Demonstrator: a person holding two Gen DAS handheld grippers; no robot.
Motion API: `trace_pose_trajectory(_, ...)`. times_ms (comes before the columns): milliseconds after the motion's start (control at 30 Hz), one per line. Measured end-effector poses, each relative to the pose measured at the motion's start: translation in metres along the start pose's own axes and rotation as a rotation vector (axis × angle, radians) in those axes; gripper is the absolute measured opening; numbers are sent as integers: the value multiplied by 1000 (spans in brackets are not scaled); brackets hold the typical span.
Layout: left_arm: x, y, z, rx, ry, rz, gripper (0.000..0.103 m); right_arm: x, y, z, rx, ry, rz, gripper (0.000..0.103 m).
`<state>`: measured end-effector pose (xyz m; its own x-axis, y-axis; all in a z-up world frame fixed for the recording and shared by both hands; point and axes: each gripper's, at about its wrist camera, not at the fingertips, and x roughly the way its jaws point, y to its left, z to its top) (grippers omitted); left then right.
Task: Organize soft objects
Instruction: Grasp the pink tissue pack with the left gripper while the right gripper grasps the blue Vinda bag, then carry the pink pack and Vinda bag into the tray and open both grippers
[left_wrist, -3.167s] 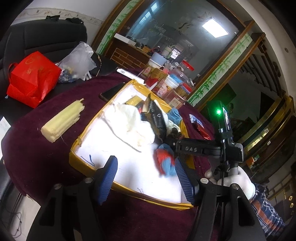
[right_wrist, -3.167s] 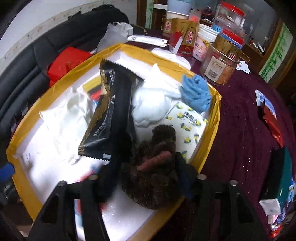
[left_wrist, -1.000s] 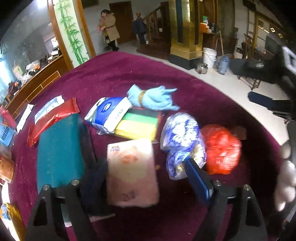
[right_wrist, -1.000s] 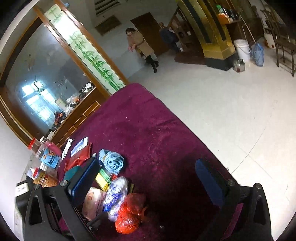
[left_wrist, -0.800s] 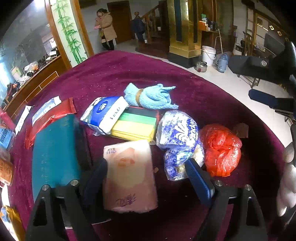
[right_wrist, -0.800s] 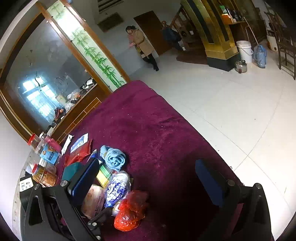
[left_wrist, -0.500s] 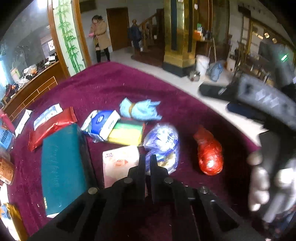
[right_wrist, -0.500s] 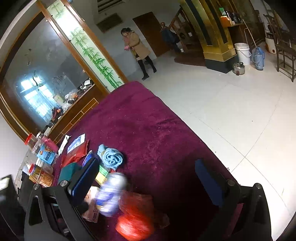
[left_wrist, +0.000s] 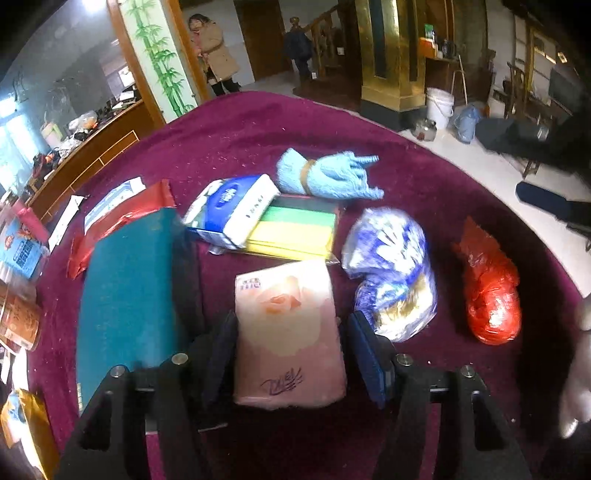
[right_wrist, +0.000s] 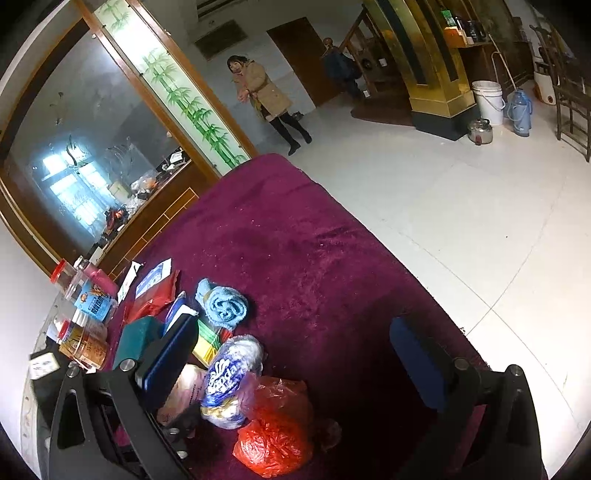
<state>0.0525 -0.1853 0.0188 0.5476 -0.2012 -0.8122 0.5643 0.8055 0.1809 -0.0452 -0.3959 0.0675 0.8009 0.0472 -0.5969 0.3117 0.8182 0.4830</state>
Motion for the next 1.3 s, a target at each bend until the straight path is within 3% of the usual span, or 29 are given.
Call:
trace_pose_trajectory(100, -1, -4, -2, 17, -33, 12, 64, 1, -2, 0, 12, 5, 6, 103)
trace_pose_trajectory(133, -2, -4, -3, 14, -35, -4, 52, 1, -3, 0, 15, 6, 7, 103)
trace_pose_trajectory(233, -10, -6, -6, 18, -45, -38, 45, 3, -5, 0, 23, 12, 7, 103)
trace_pose_trajectory(367, -31, -6, -13, -15, -85, -94, 45, 4, -4, 0, 16, 16, 13, 103)
trace_pose_trajectory(500, -71, 5, -28, -90, -150, -174, 45, 3, 5, -2, -21, 18, 76, 103)
trace_pose_trajectory(667, -136, 35, -72, -215, -240, -241, 45, -3, 31, -10, -147, 5, 161, 103)
trace_pose_trajectory(833, -180, 68, -120, -300, -281, -238, 45, 15, 64, -12, -282, 128, 179, 103)
trace_pose_trajectory(900, -192, 82, -139, -350, -301, -238, 45, 27, 82, -12, -367, 201, 160, 98)
trace_pose_trajectory(1000, -208, 96, -162, -411, -334, -238, 45, 52, 101, -15, -486, 296, 66, 84)
trace_pose_trajectory(1067, -217, 104, -176, -435, -349, -228, 46, 74, 109, -22, -549, 381, -24, 53)
trace_pose_trajectory(1167, -225, 115, -193, -467, -365, -224, 46, 95, 109, -31, -594, 458, -140, 52)
trace_pose_trajectory(1233, -228, 123, -202, -487, -371, -220, 46, 86, 109, -28, -547, 450, -116, 52)
trace_pose_trajectory(1300, -233, 130, -211, -510, -383, -225, 46, 67, 107, -20, -470, 420, -36, 52)
